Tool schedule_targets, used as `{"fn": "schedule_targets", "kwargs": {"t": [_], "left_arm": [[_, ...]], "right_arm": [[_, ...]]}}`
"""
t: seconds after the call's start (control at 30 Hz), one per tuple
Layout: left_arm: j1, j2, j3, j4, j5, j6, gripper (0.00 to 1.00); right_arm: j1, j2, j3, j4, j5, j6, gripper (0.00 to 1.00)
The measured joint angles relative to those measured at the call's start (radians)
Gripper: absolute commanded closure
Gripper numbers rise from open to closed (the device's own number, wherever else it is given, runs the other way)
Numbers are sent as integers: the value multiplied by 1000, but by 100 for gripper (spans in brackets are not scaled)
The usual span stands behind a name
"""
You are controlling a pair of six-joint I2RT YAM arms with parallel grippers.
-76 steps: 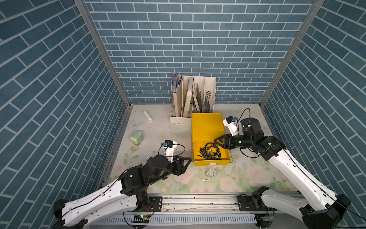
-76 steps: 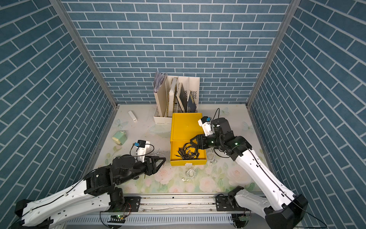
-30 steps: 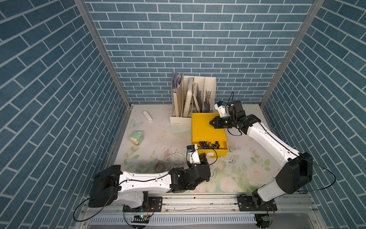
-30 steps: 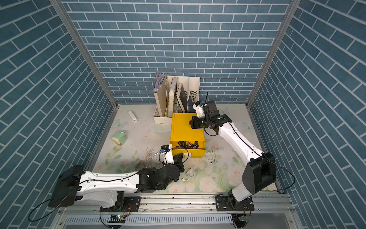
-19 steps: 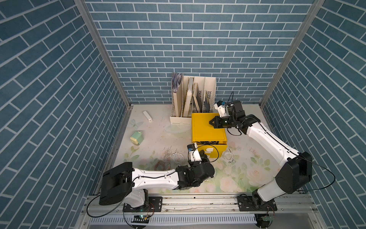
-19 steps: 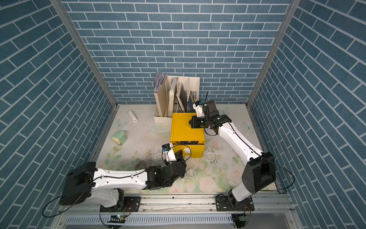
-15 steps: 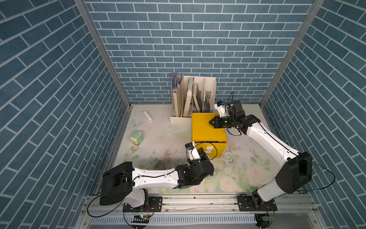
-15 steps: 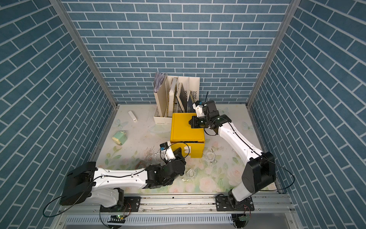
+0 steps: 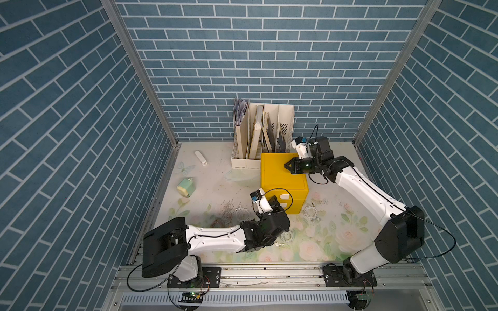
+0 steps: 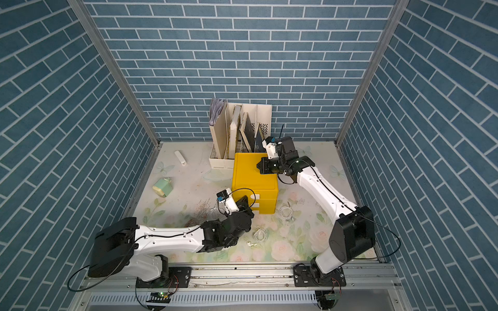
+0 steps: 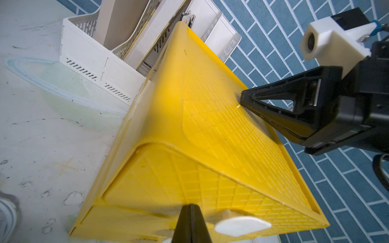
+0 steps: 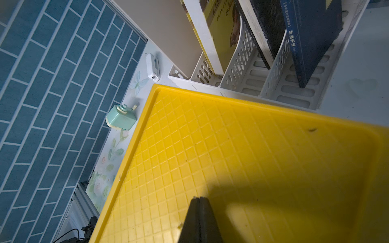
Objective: Place the wired earphones into the drawer by color
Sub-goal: Close the drawer in the storage box, then open the drawer in the storage box.
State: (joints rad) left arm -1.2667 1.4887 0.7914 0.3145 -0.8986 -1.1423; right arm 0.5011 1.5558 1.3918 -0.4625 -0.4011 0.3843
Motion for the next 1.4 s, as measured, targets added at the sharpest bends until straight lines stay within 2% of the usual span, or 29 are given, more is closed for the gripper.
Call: {"fn": "schedule_targets", "kwargs": {"t": [0.03, 0.17, 0.3, 0.4, 0.57, 0.87, 1.07, 1.4], "left_arm": [[-4, -8, -11, 3, 3, -3, 87], [-66, -85, -102, -14, 5, -79, 50], [-128, -147, -242, 71, 38, -182, 27], [-127, -118, -335, 209, 74, -217, 17], [-84, -12, -451, 508, 143, -248, 15], [-53, 176, -488, 977, 237, -308, 14], [-42, 268, -481, 1106, 278, -352, 15], [5, 309, -363, 1096, 325, -373, 17]], "right_arm": [[0, 0, 0, 0, -2, 0, 94], [-2, 0, 0, 0, -5, 0, 93], [-2, 0, -2, 2, -7, 0, 93], [-2, 0, -7, 11, -13, 0, 93], [-2, 0, -9, 18, -18, 0, 93], [-3, 0, -9, 18, -18, 0, 93], [-3, -1, -13, 21, -18, 0, 93], [-3, -4, -21, 32, -18, 0, 93]]}}
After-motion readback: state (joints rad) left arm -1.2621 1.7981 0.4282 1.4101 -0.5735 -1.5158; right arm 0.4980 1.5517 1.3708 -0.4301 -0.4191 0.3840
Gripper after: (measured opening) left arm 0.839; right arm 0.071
